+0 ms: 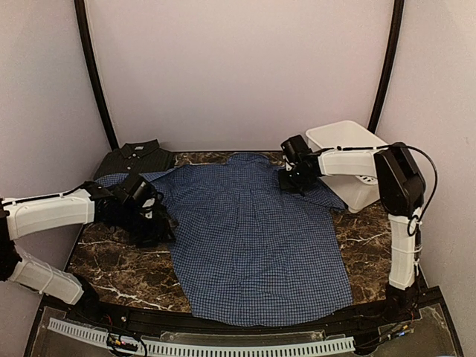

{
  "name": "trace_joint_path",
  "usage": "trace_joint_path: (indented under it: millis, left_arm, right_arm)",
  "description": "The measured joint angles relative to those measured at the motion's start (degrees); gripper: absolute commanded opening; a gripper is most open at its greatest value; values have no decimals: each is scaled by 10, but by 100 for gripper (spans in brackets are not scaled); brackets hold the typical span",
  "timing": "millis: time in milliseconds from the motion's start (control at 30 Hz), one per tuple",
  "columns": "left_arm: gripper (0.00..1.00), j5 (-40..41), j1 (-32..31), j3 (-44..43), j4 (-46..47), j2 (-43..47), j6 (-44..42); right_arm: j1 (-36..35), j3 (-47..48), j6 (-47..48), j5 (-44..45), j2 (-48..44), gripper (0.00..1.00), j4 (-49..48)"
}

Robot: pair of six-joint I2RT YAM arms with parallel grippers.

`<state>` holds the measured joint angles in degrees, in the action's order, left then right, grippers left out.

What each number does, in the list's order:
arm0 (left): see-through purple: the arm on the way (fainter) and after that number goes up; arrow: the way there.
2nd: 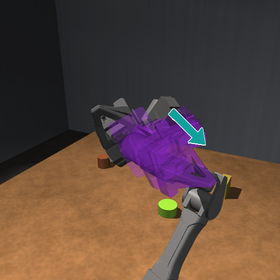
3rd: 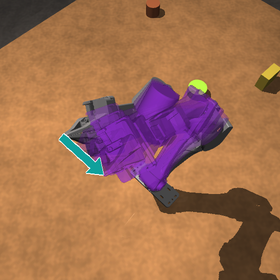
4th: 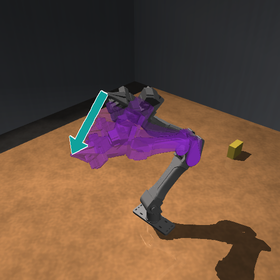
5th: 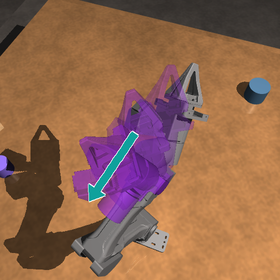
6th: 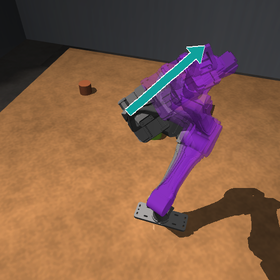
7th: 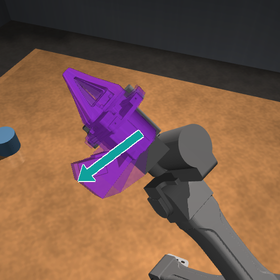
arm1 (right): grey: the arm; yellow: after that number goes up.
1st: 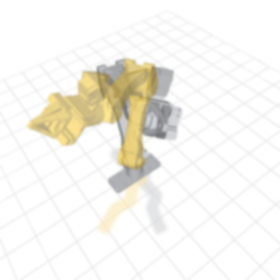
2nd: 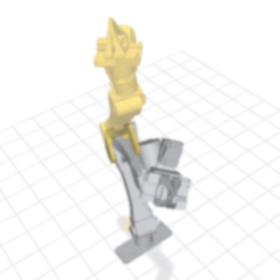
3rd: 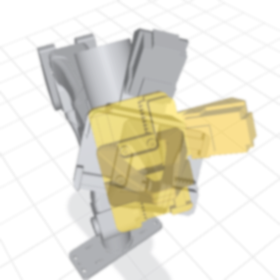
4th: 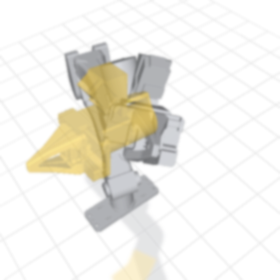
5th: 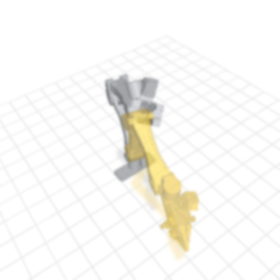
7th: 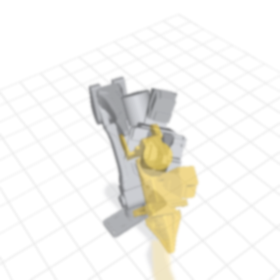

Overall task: Fold and stack the long sleeve shirts
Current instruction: Flatten out the crumpled shirt at the center of the board.

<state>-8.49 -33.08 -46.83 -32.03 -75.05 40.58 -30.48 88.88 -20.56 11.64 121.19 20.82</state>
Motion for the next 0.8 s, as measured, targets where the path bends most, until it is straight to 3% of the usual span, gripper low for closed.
trace_joint_path:
  millis: [200,533,667,733,800]
  left_arm:
    - [55,-45,-55,63,9,49,50]
    - [45,-42,-125,84,20,-4,98]
    - [34,-32,-129,79,32,-34,103]
    - [24,-23,-129,70,35,-56,102]
    - [8,-13,-131,60,38,-72,103]
  right_arm:
    - [-29,-37,8,-2,-67,0,-3]
    - [-61,-177,3,-30,-121,0,-20]
    - [-67,-226,-6,-45,-122,0,-35]
    - [-68,-239,-9,-46,-130,0,-50]
    - [-69,-252,-12,-48,-137,0,-59]
